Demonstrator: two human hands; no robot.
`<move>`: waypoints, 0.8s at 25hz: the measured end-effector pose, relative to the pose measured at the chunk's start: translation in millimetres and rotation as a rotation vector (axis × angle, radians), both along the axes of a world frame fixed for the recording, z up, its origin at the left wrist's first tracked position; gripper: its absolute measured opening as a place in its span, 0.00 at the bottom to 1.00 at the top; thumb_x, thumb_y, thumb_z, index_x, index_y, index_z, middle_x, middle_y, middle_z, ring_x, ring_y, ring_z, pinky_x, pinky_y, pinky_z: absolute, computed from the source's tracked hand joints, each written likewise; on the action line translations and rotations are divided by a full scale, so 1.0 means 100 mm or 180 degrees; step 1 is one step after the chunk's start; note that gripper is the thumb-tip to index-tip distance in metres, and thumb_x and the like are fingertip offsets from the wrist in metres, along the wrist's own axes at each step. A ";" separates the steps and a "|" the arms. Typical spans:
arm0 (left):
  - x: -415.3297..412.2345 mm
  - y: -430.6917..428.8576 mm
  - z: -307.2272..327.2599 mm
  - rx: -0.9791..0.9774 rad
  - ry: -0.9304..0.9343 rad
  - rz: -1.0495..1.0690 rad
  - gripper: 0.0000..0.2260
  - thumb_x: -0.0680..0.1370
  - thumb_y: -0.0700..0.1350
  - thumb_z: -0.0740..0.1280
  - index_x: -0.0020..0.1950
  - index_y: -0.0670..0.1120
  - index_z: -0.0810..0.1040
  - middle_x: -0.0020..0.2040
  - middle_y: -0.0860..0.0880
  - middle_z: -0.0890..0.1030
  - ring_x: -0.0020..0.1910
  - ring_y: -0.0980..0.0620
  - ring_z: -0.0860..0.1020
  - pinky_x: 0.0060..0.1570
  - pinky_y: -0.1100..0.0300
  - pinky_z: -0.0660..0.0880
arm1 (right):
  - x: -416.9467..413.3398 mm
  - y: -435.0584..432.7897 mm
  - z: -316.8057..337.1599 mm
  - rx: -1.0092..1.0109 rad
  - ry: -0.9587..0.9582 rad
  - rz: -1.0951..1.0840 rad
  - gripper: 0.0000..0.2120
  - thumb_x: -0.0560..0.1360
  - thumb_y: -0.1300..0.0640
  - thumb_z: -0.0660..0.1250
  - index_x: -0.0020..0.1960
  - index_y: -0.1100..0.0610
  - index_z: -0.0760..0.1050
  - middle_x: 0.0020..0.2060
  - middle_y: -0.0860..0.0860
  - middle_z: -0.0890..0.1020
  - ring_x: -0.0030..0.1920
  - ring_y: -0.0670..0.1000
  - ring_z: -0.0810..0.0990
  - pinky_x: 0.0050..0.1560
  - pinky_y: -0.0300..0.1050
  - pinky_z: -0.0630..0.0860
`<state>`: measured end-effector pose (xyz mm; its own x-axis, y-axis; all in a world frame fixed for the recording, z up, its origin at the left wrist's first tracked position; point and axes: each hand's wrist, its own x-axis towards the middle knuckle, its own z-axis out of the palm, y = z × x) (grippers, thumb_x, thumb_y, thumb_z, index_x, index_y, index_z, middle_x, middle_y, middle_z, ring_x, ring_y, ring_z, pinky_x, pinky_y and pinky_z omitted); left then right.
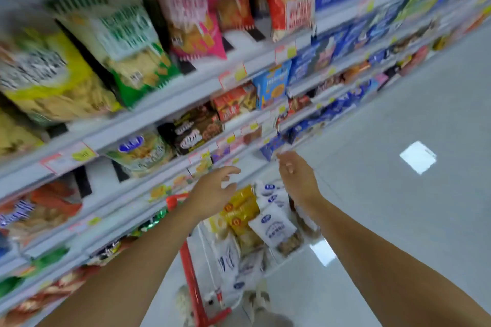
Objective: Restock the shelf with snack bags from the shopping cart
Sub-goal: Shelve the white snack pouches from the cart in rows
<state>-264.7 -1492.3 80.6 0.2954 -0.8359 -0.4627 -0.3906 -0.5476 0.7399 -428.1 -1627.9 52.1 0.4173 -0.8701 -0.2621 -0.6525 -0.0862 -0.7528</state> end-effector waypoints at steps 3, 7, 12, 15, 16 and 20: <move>-0.19 0.11 -0.57 0.0482 0.0100 0.0223 0.16 0.82 0.44 0.62 0.71 0.52 0.71 0.72 0.52 0.70 0.68 0.48 0.72 0.49 0.61 0.72 | -0.34 0.04 -0.82 0.0553 0.0950 0.0332 0.15 0.76 0.63 0.63 0.63 0.63 0.73 0.59 0.61 0.78 0.58 0.59 0.77 0.51 0.48 0.73; -0.36 0.40 -1.12 0.0930 0.0516 0.0780 0.10 0.80 0.46 0.65 0.60 0.56 0.75 0.64 0.49 0.76 0.58 0.48 0.78 0.53 0.51 0.76 | -0.56 0.18 -1.64 0.1082 0.1916 0.0789 0.25 0.72 0.51 0.67 0.67 0.56 0.69 0.60 0.57 0.77 0.58 0.58 0.77 0.53 0.45 0.73; -0.42 0.50 -1.30 0.1069 0.0822 0.1143 0.24 0.69 0.49 0.72 0.65 0.54 0.73 0.70 0.49 0.73 0.62 0.51 0.77 0.61 0.54 0.74 | -0.62 0.26 -1.83 0.0974 0.1909 0.0805 0.06 0.75 0.51 0.66 0.46 0.51 0.70 0.41 0.49 0.75 0.44 0.52 0.77 0.43 0.45 0.75; -0.43 0.49 -1.28 0.1115 0.1274 0.1494 0.38 0.66 0.45 0.79 0.73 0.51 0.66 0.73 0.48 0.68 0.67 0.49 0.73 0.65 0.52 0.72 | -0.65 0.17 -1.65 0.1206 0.1195 0.0762 0.05 0.78 0.53 0.63 0.47 0.55 0.70 0.40 0.49 0.76 0.43 0.52 0.76 0.35 0.39 0.71; -0.45 0.49 -1.26 0.1218 0.1379 0.1382 0.42 0.67 0.43 0.79 0.76 0.50 0.62 0.74 0.50 0.67 0.69 0.50 0.70 0.66 0.54 0.70 | -0.64 0.13 -1.55 0.1401 0.0889 0.0553 0.05 0.78 0.54 0.64 0.48 0.55 0.71 0.42 0.51 0.77 0.45 0.52 0.77 0.36 0.37 0.72; -0.57 0.46 -1.23 0.1210 0.1671 0.0903 0.41 0.68 0.47 0.79 0.76 0.54 0.61 0.70 0.57 0.71 0.68 0.54 0.72 0.63 0.58 0.72 | -0.40 0.16 -1.16 0.3138 -0.0329 -0.0225 0.08 0.78 0.55 0.66 0.45 0.58 0.70 0.51 0.61 0.81 0.52 0.62 0.82 0.51 0.58 0.81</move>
<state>-322.1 -1446.4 -41.9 0.1357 -0.5120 -0.8482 0.1613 -0.8333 0.5288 -468.5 -1611.8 -64.1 0.4345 -0.3065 -0.8469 -0.5592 0.6453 -0.5204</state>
